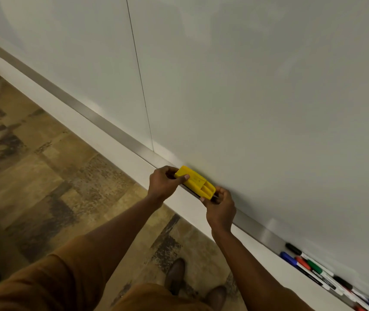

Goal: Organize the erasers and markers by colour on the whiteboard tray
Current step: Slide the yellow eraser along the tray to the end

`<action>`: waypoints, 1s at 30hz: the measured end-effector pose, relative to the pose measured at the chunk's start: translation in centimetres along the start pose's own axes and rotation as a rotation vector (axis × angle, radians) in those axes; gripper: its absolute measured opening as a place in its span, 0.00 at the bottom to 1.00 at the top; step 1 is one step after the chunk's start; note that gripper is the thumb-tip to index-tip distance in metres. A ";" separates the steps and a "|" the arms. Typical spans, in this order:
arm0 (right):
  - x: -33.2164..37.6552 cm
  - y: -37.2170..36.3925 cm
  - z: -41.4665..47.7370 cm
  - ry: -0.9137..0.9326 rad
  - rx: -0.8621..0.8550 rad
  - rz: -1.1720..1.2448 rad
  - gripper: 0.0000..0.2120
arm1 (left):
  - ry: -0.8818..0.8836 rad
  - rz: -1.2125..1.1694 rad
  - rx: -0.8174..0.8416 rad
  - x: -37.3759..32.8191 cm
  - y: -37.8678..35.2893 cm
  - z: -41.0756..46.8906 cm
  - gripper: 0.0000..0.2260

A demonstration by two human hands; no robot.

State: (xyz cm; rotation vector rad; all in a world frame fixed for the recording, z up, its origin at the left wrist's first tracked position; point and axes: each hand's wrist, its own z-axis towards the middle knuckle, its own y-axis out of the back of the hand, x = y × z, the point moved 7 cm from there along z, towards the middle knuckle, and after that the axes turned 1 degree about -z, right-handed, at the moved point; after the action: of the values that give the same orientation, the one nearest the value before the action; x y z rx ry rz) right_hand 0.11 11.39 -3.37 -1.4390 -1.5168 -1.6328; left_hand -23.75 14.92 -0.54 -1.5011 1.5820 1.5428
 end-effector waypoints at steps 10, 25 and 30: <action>-1.3 -3.4 1.2 -0.001 -0.043 -0.167 0.27 | -0.127 0.261 0.017 1.3 -0.5 2.7 0.21; -1.9 -4.3 0.7 -0.114 -0.051 -0.039 0.22 | -0.108 0.517 0.041 2.9 -2.1 5.0 0.23; -1.9 -4.3 0.5 -0.090 -0.037 -0.074 0.21 | -0.128 0.642 0.046 2.5 -2.6 4.7 0.22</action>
State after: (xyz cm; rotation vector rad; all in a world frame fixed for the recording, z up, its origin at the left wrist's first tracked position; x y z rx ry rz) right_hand -2.86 12.41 -6.92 -1.5111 -1.6160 -1.6671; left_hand -23.82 18.78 -4.98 -0.8768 2.1243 1.8611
